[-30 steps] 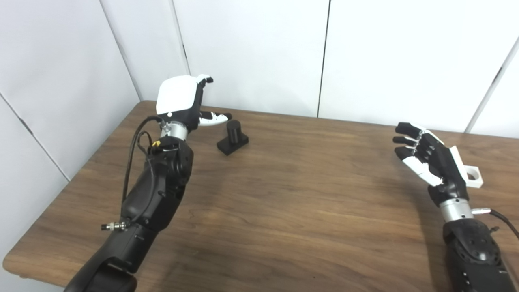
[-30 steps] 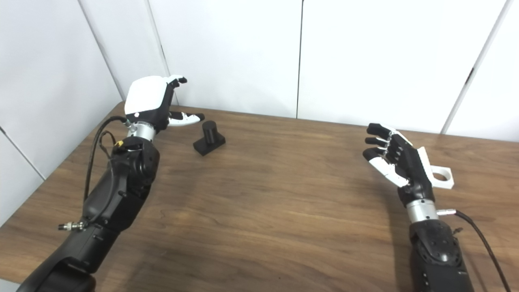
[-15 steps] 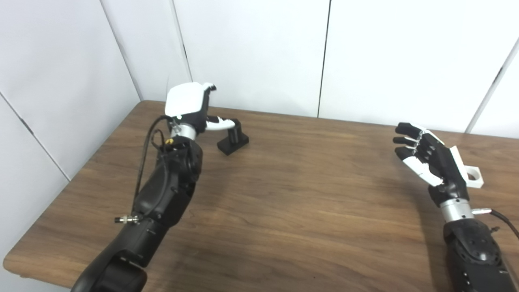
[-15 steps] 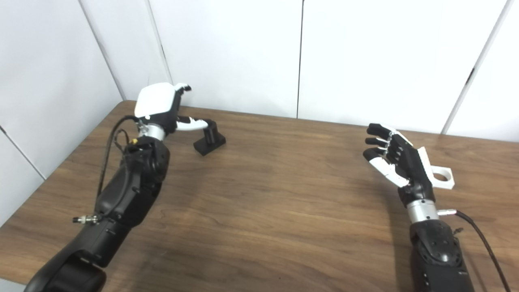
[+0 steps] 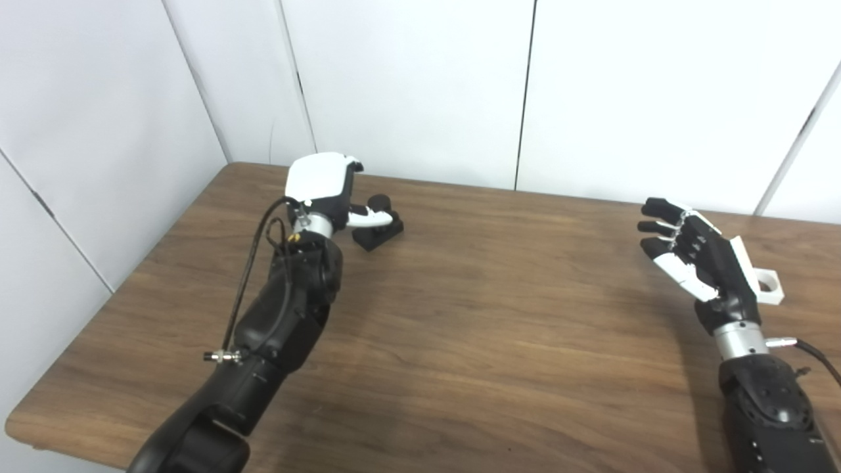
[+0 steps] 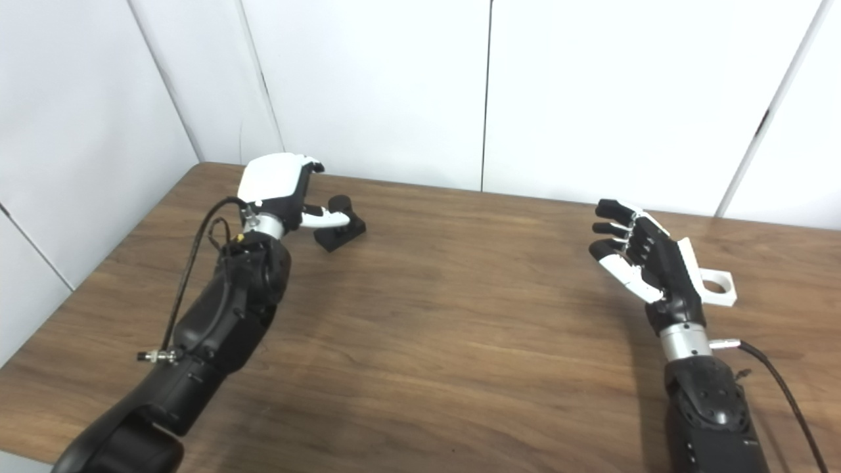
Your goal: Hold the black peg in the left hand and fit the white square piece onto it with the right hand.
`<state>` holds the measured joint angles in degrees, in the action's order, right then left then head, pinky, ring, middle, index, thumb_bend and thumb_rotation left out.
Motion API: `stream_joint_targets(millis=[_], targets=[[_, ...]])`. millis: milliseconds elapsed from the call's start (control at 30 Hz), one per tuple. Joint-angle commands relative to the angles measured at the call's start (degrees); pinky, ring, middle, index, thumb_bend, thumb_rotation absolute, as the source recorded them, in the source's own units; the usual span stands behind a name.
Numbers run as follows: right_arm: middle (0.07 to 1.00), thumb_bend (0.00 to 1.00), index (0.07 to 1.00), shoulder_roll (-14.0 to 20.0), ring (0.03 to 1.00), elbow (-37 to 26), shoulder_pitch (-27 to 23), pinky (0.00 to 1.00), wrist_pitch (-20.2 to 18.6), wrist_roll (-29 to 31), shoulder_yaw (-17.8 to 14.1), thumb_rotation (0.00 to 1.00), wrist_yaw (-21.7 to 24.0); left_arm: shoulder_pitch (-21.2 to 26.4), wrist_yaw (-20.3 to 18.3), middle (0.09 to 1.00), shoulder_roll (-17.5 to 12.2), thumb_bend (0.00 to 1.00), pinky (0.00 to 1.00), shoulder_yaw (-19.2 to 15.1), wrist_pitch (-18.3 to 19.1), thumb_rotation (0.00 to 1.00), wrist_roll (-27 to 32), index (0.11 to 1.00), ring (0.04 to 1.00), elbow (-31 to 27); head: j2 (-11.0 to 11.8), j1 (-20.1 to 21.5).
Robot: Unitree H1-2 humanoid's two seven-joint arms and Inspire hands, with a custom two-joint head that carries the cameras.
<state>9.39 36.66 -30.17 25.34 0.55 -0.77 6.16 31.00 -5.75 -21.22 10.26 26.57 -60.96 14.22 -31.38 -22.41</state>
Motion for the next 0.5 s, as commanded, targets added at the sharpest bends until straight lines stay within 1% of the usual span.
stream_joint_targets(millis=[0, 100, 167, 200, 333, 467], targets=[[0.785, 0.85, 0.763, 0.2, 0.735, 1.1, 2.7, 0.64, 1.4, 0.3, -0.1, 0.55, 0.2, 2.4, 1.2, 0.930, -0.8, 0.89, 0.81, -0.5, 0.3, 0.57, -1.8, 0.794, 0.926, 0.7, 0.0, 0.1], [0.786, 0.86, 0.762, 0.3, 0.735, 1.0, 2.8, 0.64, 1.4, 0.3, -0.1, 0.55, 0.2, 2.3, 1.7, 0.946, -0.5, 0.89, 0.89, -0.6, 0.3, 0.58, -2.0, 0.810, 0.957, 2.0, 0.0, 0.1], [0.786, 0.85, 0.763, 0.3, 0.734, 1.0, 2.9, 0.64, 1.5, 0.4, -0.1, 0.55, 0.3, 2.3, 2.0, 0.961, -0.4, 0.90, 0.96, -0.6, 0.3, 0.58, -2.0, 0.817, 0.983, 2.9, -0.1, 0.0], [0.786, 0.85, 0.762, 0.3, 0.734, 1.0, 2.9, 0.64, 1.5, 0.6, -0.2, 0.54, 0.4, 2.3, 1.9, 0.967, -0.4, 0.90, 0.98, -0.5, 0.3, 0.59, -2.1, 0.814, 0.990, 3.2, -0.1, 0.0], [0.784, 0.85, 0.763, 0.3, 0.733, 1.1, 2.9, 0.64, 1.5, 1.0, -0.3, 0.53, 0.7, 2.3, 1.8, 0.991, -0.2, 0.91, 1.00, -0.5, 0.3, 0.60, -2.5, 0.787, 1.000, 4.3, -0.1, 0.0], [0.785, 0.85, 0.764, 0.3, 0.733, 0.6, 3.2, 0.63, 1.4, 0.9, -0.4, 0.55, 0.7, 2.2, 2.7, 1.000, 0.1, 0.93, 1.00, -0.7, 0.3, 0.61, -3.0, 0.781, 1.000, 5.8, -0.5, 0.2]])
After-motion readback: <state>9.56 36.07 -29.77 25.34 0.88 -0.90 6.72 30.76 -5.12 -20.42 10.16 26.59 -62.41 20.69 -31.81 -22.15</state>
